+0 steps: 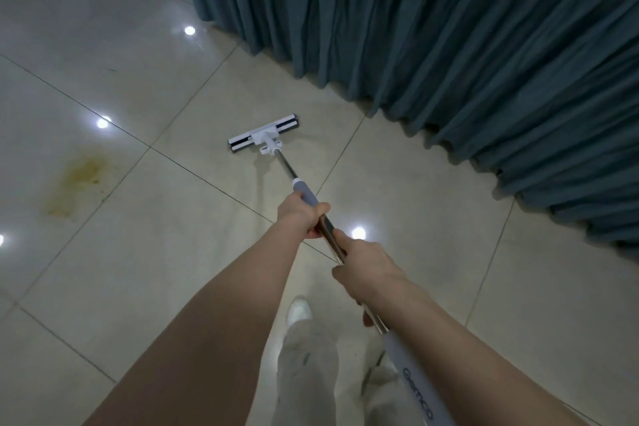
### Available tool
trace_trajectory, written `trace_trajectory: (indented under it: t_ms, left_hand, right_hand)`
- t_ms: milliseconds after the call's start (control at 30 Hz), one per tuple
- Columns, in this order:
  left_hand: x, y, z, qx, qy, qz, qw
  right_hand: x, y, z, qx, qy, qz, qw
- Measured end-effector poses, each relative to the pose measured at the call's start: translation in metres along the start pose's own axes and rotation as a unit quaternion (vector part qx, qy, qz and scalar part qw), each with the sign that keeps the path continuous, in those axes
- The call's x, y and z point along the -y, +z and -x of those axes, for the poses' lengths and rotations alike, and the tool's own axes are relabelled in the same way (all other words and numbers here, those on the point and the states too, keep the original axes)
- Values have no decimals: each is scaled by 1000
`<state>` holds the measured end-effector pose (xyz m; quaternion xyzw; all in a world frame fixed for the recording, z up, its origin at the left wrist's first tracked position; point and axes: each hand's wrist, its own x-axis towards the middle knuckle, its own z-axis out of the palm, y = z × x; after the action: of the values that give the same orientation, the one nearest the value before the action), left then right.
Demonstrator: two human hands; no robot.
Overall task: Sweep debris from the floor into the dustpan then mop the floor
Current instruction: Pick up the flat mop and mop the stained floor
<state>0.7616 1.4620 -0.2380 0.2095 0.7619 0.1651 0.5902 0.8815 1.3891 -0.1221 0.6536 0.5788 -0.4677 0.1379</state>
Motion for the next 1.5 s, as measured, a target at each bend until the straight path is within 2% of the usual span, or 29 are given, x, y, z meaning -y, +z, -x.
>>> trace_trajectory:
  t_ms: [200, 333, 467, 600, 800, 933, 1067, 1200, 1333, 1500]
  left_hand:
    - [-29, -47, -60, -30, 19, 42, 998]
    - [-15, -62, -63, -32, 9, 72, 997]
    - [24, -40, -32, -7, 1, 73, 997]
    - [55, 3, 15, 41, -26, 139, 989]
    - [110, 92, 92, 91, -26, 151, 984]
    - [168, 164, 153, 94, -61, 162, 980]
    - [207, 232, 207, 82, -57, 158, 982]
    - [217, 258, 234, 40, -51, 131, 989]
    - [219, 250, 226, -6, -38, 118, 992]
    - [203, 235, 199, -20, -27, 117, 993]
  right_hand:
    - [67, 0, -63, -4, 4, -27, 1000]
    - [76, 21, -67, -5, -4, -50, 999]
    - [33, 54, -39, -8, -12, -41, 999]
    - [-27, 58, -17, -9, -1, -56, 998]
    - [-150, 63, 57, 13, -16, -88, 996]
    - [-236, 79, 130, 37, -4, -110, 993]
    - [-305, 77, 191, 46, 16, -131, 990]
    - [-327, 75, 215, 25, 6, -125, 992]
    - [-310, 88, 211, 11, -10, -135, 991]
    - [-282, 81, 186, -7, -9, -145, 989]
